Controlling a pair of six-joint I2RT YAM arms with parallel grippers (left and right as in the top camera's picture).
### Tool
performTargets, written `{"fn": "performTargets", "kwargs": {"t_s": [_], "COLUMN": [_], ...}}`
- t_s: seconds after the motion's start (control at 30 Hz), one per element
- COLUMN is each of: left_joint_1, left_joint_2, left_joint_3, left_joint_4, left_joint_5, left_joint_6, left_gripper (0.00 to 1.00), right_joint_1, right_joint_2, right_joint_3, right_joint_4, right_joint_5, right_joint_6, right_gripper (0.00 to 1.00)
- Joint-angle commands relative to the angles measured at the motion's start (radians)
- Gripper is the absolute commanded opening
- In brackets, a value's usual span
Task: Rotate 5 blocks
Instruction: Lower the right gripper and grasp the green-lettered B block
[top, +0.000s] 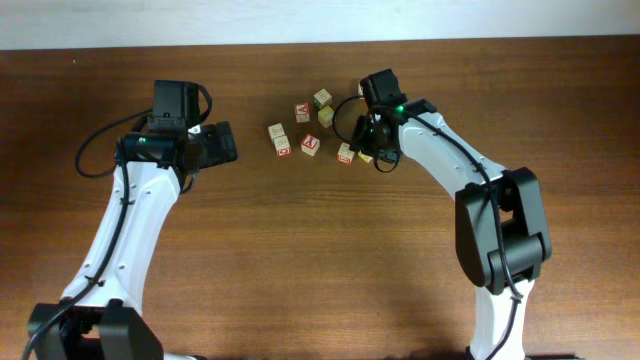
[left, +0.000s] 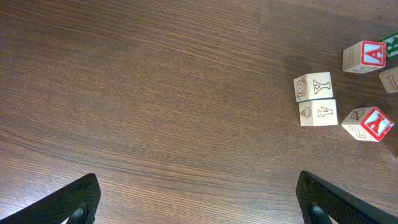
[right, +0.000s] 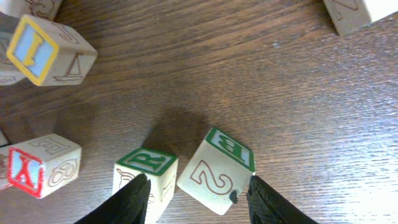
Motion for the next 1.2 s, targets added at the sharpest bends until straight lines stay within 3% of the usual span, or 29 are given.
{"fn": "performTargets", "kwargs": {"t_s": [0.0,0.2,0.63,0.77,1.0,1.17], "left_joint_1": [0.004,0.004,0.004,0.004,0.004,0.004], "left_joint_2": [0.004,0.004,0.004,0.004,0.004,0.004], "left_joint_3": [0.021,0.021,0.021,0.021,0.021,0.021], "left_joint_4": [-0.004,-0.006,-0.047,-0.065,-0.065,-0.065], "left_joint_5": [-0.014,-0.014,-0.014,-0.014,-0.015,-0.015], "left_joint_6": [-0.010,-0.010,-0.010,-0.010,-0.010,-0.010], "left_gripper": [0.99,0.99,0.99,0.99,0.99,0.99], "right_joint_1": [0.007,0.007,0.007,0.007,0.005,0.005], "right_joint_2": [0.021,0.034,0.052,0.052,0.032,0.024], "right_joint_3": [0.011,0.011,0.011,0.011,0.011,0.011], "right_joint_4": [-0.004,-0.005,0.006,0.006,-0.097,-0.193], "right_joint_5": [0.051,0.051,0.070,0.070,0.027,-0.066], "right_joint_6": [0.032,0.050,0.074,0.073,0.071,-0.056], "right_gripper": [0.50,0.46,0.46,0.38,0.38,0.38]}}
